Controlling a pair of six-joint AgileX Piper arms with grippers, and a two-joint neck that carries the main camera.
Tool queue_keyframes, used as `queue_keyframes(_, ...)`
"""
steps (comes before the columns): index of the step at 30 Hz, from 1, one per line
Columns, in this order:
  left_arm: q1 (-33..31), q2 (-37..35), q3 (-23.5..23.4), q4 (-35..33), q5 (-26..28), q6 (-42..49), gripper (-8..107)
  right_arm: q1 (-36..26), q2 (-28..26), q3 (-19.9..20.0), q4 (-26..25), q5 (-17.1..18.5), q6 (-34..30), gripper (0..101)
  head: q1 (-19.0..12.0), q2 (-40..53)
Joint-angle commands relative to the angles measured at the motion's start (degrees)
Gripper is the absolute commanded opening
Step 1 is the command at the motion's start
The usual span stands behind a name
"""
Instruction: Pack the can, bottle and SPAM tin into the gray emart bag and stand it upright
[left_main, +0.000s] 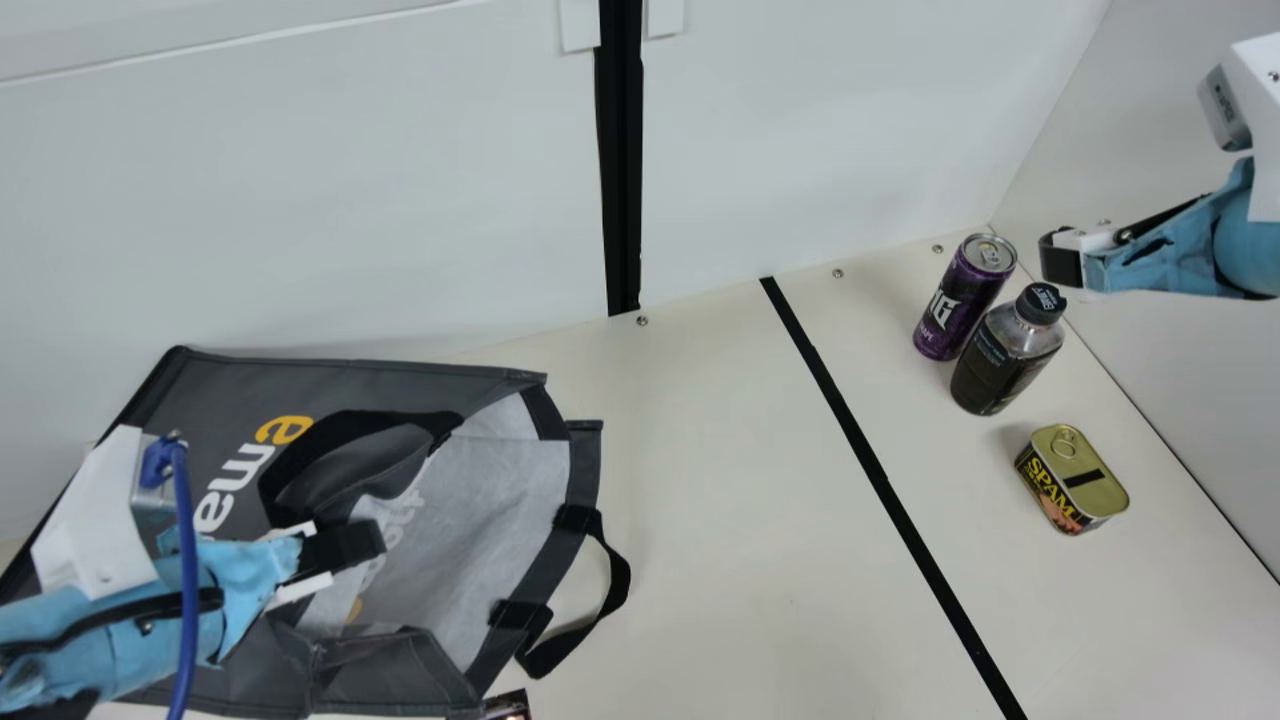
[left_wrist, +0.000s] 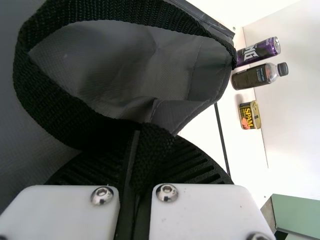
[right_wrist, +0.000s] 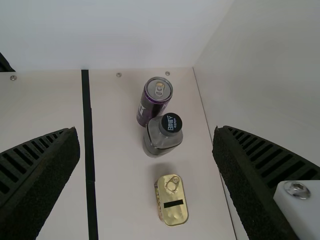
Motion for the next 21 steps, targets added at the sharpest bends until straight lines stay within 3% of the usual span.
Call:
queue_keyframes(1, 0.00, 0.00, 0.00, 0.00, 0.00, 0.00, -8, 0.28, 1.17, -1.20, -0.71, 0.33, 0.35, 95, -1.30, -0.14)
queue_keyframes(11, 0.00, 0.00, 0.00, 0.00, 0.00, 0.00, -8, 1.57, 7.59, -7.20, -3.20, 1.91, 2.62, 95, -1.30, -0.14)
queue_keyframes(21, 0.00, 0.00, 0.00, 0.00, 0.00, 0.00, -8, 2.96, 13.02, -10.16, -4.59, 1.91, 4.17, 95, -1.30, -0.14)
